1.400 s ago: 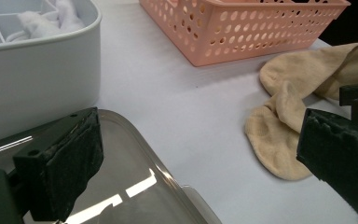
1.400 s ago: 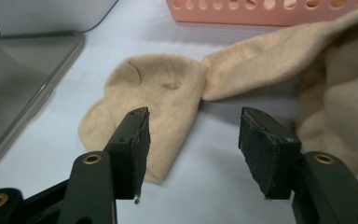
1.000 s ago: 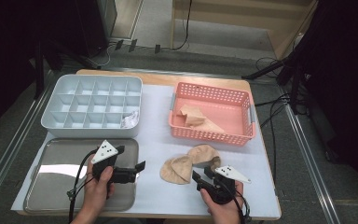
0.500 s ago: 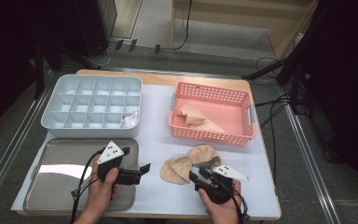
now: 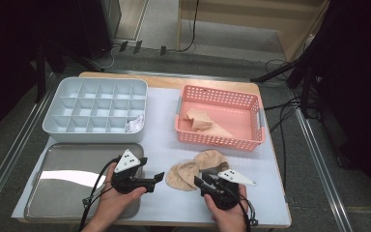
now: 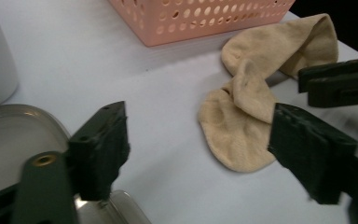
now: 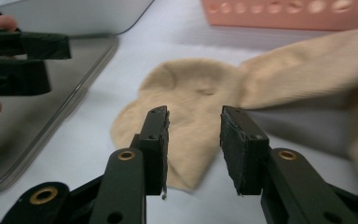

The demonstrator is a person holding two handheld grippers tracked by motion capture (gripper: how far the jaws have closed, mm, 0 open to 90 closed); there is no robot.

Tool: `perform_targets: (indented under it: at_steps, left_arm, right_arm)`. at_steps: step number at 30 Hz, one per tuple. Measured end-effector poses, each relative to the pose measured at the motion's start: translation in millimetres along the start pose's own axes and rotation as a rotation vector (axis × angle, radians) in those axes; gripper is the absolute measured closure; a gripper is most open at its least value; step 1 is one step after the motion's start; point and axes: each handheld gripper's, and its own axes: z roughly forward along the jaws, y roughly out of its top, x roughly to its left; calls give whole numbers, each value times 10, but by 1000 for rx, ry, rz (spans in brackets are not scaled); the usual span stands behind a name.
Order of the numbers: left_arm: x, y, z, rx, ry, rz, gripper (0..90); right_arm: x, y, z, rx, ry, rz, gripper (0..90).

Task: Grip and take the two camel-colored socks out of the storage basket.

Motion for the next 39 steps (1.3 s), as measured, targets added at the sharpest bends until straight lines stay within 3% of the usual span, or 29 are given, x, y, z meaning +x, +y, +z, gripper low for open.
perform_targets:
  at_steps: [3,6,7,9,10,12,16,22,26,29,32,36,39]
  left_arm:
    - [24,4,15,13,22,-24,353]
    - [30,-12,34,27,21,-28,448]
    - [23,-17,43,33,18,-26,470]
    - [8,-24,50,39,2,-20,493]
    - [1,-24,50,40,0,-20,497]
    - [-3,-21,48,39,-12,-23,495]
    - [19,-8,28,31,-12,-29,494]
    - [62,9,-6,14,-12,-49,493]
    - [73,33,-41,3,-14,-53,493]
    - [74,42,-61,-4,-15,-55,491]
    - [104,47,-79,-10,-11,-66,488]
    - [193,57,-130,-22,-6,-97,486]
    - [270,58,-167,-19,20,-117,486]
  right_arm:
    - [117,-10,135,25,14,-36,590]
    - [279,-7,273,33,-18,-129,565]
    - [321,-6,318,37,-39,-163,580]
    - [368,-10,371,60,-105,-213,721]
    - [371,-17,374,64,-138,-214,802]
    - [313,-18,322,57,-134,-190,886]
    - [207,33,147,-13,-111,-106,896]
    - [124,154,-210,-123,-101,-79,896]
    - [112,312,-474,-208,-112,-82,895]
    - [174,410,-585,-227,-109,-120,894]
    - [332,406,-477,-202,-49,-144,893]
    - [644,267,-69,-112,55,-188,893]
    - [777,133,214,-47,73,-235,868]
